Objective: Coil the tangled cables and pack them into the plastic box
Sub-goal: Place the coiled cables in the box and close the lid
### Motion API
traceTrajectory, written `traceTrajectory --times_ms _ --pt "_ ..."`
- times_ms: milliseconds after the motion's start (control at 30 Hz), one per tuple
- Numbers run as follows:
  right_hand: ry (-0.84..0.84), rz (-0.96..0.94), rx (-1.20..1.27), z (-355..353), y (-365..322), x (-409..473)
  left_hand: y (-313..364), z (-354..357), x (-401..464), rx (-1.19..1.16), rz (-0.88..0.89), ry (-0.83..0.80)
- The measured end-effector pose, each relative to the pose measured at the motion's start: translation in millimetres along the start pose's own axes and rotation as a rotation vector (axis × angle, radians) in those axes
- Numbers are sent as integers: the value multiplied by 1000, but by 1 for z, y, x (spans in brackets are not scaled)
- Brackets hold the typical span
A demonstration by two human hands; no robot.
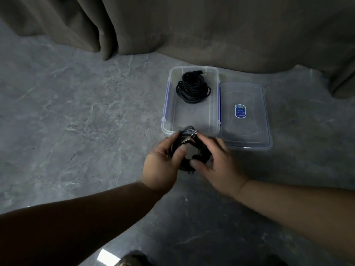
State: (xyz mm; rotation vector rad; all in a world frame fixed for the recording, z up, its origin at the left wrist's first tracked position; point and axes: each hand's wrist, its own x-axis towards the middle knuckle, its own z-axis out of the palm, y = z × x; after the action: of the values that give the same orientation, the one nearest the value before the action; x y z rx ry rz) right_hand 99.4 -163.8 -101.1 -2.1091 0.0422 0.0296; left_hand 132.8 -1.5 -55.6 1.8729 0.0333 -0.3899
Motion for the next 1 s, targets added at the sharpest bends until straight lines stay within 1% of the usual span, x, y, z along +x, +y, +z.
traceTrajectory --times_ms 100,200,300,433,533,667,800,900,1000 --pt "84 -4 -11 -11 -12 26 21 -4 24 -18 26 7" --pt "99 46 -96 -29 -18 61 34 -1 58 -23 29 -7" --pt "32 104 -198 -48 -16 90 42 9 89 -54 -15 -53" --pt "-96 198 -353 -53 -6 116 31 25 119 -80 -181 -68" --pt "-212 179 -496 -45 -6 128 19 28 129 0 -242 -57" --pt "-320 207 -671 -34 0 136 18 25 136 -10 -272 -66" --pt "-362 207 -808 -27 10 142 21 27 147 -83 -377 -89" --pt "-367 203 -846 -22 12 144 20 26 153 -77 -412 -121" --pt "-360 211 -838 -21 13 145 17 26 157 -13 -415 -176"
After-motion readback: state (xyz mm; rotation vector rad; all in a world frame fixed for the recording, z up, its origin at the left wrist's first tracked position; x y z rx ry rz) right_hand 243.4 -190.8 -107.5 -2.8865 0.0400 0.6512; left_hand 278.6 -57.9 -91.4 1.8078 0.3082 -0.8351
